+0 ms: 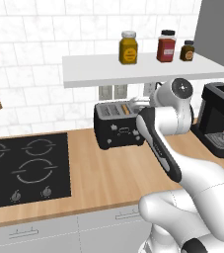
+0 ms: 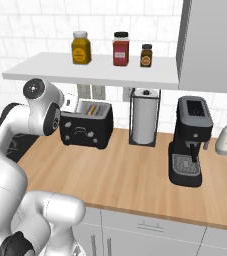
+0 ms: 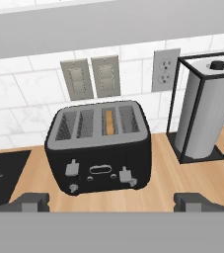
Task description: Start the toaster. Once the lever pops up, take the bread to the plate on the dining counter.
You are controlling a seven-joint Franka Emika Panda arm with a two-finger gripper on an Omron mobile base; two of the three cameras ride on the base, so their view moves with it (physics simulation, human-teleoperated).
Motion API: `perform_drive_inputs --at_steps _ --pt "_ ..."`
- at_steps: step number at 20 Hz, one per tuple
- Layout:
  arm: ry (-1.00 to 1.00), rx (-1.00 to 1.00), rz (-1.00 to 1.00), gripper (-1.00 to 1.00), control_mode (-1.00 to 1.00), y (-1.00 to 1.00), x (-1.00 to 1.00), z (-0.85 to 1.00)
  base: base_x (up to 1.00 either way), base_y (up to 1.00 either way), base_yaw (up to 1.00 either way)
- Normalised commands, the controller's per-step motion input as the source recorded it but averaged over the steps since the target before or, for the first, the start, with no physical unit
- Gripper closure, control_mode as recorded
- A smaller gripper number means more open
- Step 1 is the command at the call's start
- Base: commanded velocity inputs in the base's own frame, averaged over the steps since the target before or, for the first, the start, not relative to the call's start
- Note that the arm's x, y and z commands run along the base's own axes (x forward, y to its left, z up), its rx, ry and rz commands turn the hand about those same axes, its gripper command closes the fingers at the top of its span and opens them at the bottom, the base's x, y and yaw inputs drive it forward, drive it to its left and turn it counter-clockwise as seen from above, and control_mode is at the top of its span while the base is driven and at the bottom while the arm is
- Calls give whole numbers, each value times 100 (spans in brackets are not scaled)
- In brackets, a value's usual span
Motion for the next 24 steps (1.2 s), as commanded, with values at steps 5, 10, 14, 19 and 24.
perform_drive_inputs --at_steps 5,10,14,19,24 --pt "0 0 0 -100 -100 0 0 0 0 0 0" --pt "0 0 0 -100 -100 0 0 0 0 0 0" --pt "0 0 0 -100 -100 0 0 0 0 0 0" --pt "0 0 0 -100 -100 0 0 0 0 0 0" --pt "0 0 0 -100 -100 0 0 0 0 0 0"
